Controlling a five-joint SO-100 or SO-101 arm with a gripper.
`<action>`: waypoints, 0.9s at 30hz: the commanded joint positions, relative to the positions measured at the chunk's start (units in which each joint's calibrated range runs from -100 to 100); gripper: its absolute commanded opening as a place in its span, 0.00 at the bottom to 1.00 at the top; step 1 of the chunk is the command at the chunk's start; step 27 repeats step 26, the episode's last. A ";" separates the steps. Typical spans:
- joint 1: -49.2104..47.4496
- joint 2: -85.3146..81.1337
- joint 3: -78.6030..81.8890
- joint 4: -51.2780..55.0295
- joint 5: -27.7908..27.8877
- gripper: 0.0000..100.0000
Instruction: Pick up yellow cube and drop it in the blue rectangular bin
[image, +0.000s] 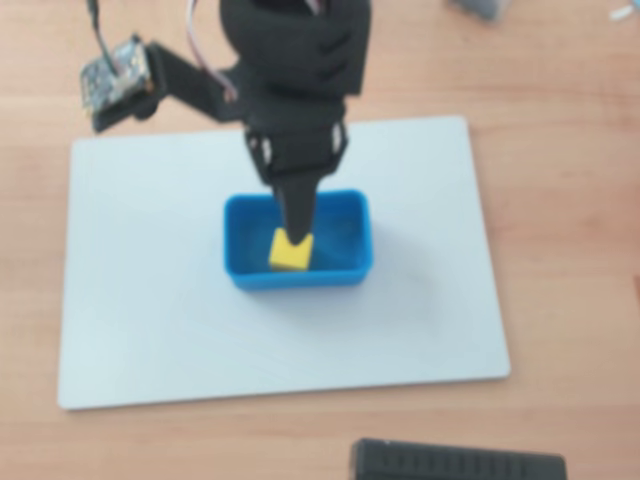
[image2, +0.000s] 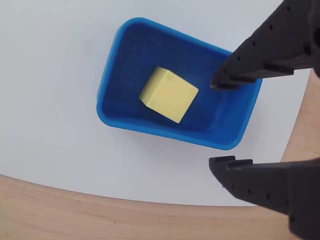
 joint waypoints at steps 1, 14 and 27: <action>-1.20 -15.55 0.13 3.58 -1.61 0.09; 2.06 -42.02 30.22 -2.61 -3.57 0.00; 3.17 -62.74 61.13 -15.49 -3.32 0.00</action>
